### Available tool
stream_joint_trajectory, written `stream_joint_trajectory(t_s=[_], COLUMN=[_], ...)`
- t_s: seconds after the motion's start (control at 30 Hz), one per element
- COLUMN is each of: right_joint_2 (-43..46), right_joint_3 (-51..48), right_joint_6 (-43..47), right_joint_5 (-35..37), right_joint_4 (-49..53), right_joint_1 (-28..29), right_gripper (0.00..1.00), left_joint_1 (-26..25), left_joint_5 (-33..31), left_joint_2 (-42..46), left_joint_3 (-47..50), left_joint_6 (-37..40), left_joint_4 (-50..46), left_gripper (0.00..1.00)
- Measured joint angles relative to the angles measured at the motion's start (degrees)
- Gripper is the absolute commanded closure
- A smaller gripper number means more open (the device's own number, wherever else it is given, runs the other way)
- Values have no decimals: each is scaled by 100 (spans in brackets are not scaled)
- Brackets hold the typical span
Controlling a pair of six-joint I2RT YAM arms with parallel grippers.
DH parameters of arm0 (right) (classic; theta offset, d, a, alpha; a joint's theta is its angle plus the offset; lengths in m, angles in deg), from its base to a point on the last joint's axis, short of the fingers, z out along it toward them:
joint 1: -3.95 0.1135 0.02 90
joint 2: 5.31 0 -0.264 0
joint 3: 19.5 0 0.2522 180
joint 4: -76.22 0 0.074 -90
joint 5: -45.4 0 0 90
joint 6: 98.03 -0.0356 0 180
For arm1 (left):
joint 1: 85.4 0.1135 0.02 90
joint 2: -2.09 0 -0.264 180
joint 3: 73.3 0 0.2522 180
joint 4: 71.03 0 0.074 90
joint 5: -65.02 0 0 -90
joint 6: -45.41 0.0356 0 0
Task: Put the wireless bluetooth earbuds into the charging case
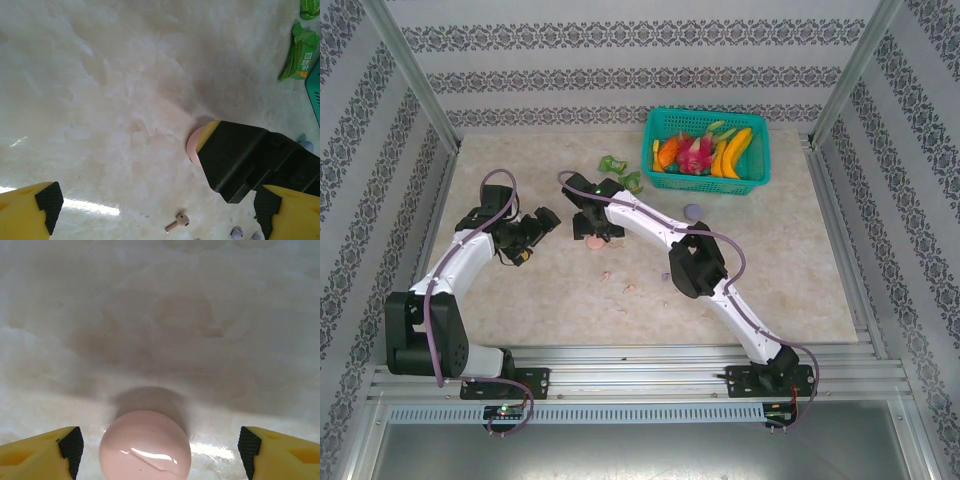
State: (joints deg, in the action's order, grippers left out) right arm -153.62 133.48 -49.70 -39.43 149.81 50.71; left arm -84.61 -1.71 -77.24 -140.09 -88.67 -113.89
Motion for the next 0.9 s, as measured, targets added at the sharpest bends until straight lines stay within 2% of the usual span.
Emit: stream_joint_trajectory(t_s=[0.33,0.9], right_joint_2=[4,699], right_joint_3=[-404,-1591], right_joint_6=[116,129], right_joint_5=[92,146], right_joint_4=[-15,-214], right_joint_1=[0,26], right_gripper=[18,16], left_joint_1=[0,-4], left_joint_5=[0,0], left_joint_2=[63,208], left_joint_3=[83,186], left_joint_6=[-81,-168], left_joint_4=[22,85], left_gripper=[0,0])
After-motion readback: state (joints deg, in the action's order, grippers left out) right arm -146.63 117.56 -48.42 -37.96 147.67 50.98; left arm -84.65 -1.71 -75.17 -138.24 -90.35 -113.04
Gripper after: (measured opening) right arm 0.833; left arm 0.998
